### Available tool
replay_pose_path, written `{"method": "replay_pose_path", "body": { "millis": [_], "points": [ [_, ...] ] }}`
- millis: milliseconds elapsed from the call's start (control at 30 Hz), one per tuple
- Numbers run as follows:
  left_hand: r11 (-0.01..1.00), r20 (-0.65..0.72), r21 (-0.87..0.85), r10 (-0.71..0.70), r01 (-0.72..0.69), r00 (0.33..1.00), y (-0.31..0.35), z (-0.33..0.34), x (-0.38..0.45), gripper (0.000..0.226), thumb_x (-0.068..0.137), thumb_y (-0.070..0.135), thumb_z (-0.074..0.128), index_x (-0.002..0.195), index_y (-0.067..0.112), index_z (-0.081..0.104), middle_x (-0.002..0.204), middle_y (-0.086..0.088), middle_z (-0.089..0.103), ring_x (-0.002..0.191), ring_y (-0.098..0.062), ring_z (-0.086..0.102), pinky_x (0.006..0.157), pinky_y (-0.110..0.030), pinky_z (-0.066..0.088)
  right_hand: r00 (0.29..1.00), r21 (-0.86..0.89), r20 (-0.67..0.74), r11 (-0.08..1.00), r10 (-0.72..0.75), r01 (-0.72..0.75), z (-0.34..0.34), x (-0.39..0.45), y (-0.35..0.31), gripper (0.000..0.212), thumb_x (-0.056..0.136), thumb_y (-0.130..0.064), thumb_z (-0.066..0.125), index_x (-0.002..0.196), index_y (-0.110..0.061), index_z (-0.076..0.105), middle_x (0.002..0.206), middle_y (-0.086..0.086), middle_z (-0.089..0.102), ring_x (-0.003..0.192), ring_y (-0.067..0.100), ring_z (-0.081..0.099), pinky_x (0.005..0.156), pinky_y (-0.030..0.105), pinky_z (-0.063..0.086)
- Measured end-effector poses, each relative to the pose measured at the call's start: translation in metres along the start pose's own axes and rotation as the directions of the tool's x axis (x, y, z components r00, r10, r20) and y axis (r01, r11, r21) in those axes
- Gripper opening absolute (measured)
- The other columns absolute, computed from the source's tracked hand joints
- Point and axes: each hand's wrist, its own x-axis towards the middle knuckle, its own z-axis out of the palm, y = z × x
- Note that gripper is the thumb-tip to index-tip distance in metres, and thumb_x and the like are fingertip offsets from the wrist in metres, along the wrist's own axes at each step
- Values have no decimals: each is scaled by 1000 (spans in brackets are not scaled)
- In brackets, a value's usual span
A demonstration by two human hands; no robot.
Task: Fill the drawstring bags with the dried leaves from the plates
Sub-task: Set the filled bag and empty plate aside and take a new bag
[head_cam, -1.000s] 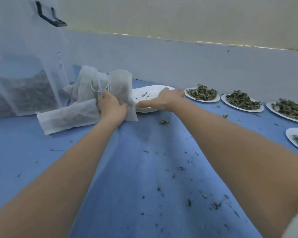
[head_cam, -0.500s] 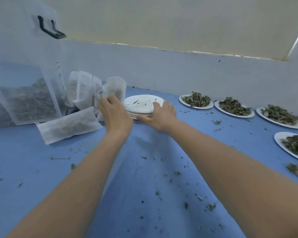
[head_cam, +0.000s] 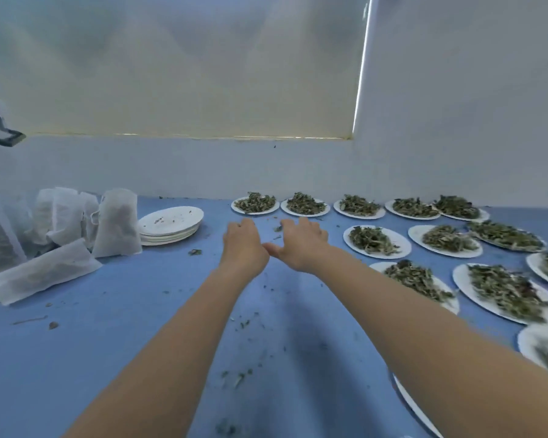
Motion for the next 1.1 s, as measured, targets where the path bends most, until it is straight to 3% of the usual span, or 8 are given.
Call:
{"method": "replay_pose_path", "body": {
  "millis": [200, 433, 533, 633, 733, 900, 1000, 1100],
  "points": [
    [997, 179, -16, 72, -70, 981, 85, 57, -10, 40, 93, 9, 46, 130, 4, 35, 139, -17, 26, 124, -33, 35, 86, -34, 39, 989, -4, 25, 989, 147, -147, -23, -22, 102, 81, 88, -62, 44, 145, -9, 23, 144, 21, 30, 134, 39, 26, 106, 48, 27],
    [995, 310, -86, 67, -42, 948, 135, 118, 15, 42, 96, 11, 40, 135, 2, 29, 138, -19, 32, 113, -32, 48, 75, -33, 42, 966, 48, 52, 966, 252, -254, -24, -8, 185, 57, 85, -61, 51, 109, -10, 45, 108, 21, 45, 117, 34, 45, 81, 38, 36],
    [992, 308, -118, 5, 33, 951, 140, 144, 34, 47, 96, 9, 37, 141, 2, 24, 135, -19, 40, 112, -32, 50, 71, -34, 41, 965, 116, 100, 960, 242, -253, -20, 9, 210, 52, 87, -57, 54, 93, -5, 52, 89, 12, 51, 85, 27, 52, 64, 30, 33],
    [981, 303, -157, -64, 116, 951, 140, 165, 51, 43, 94, 12, 37, 135, 1, 30, 127, -20, 46, 110, -35, 51, 80, -39, 45, 952, 144, 145, 947, 268, -289, -14, 28, 227, 55, 87, -55, 54, 57, -13, 36, 57, 5, 33, 50, 16, 30, 48, 27, 24],
    [980, 316, -132, -101, 149, 944, 139, 177, 70, 35, 91, 11, 36, 125, 1, 36, 119, -20, 51, 112, -35, 47, 86, -40, 44, 928, 162, 208, 925, 310, -345, -8, 45, 239, 57, 85, -59, 53, 55, -14, 34, 55, 4, 32, 49, 16, 28, 48, 28, 21],
    [961, 379, -165, -146, 222, 914, 146, 186, 90, 53, 90, 9, 33, 141, 5, 21, 128, -19, 44, 121, -36, 40, 96, -43, 40, 918, 161, 214, 914, 335, -372, 7, 64, 245, 64, 77, -73, 50, 57, -13, 38, 58, 3, 35, 55, 18, 32, 55, 30, 21],
    [960, 378, -166, -149, 225, 914, 150, 185, 93, 53, 90, 9, 34, 142, 6, 21, 131, -21, 41, 122, -35, 39, 101, -43, 37, 918, 121, 185, 919, 350, -375, 10, 72, 241, 66, 73, -79, 47, 59, -16, 34, 63, 1, 36, 70, 24, 42, 79, 39, 34],
    [964, 346, -165, -143, 210, 927, 153, 173, 93, 47, 92, 7, 35, 138, 5, 27, 133, -22, 39, 124, -35, 32, 101, -40, 34, 923, 163, 162, 913, 348, -373, 3, 73, 236, 67, 70, -79, 52, 59, -17, 31, 61, 0, 32, 57, 18, 30, 61, 32, 28]
  ]
}}
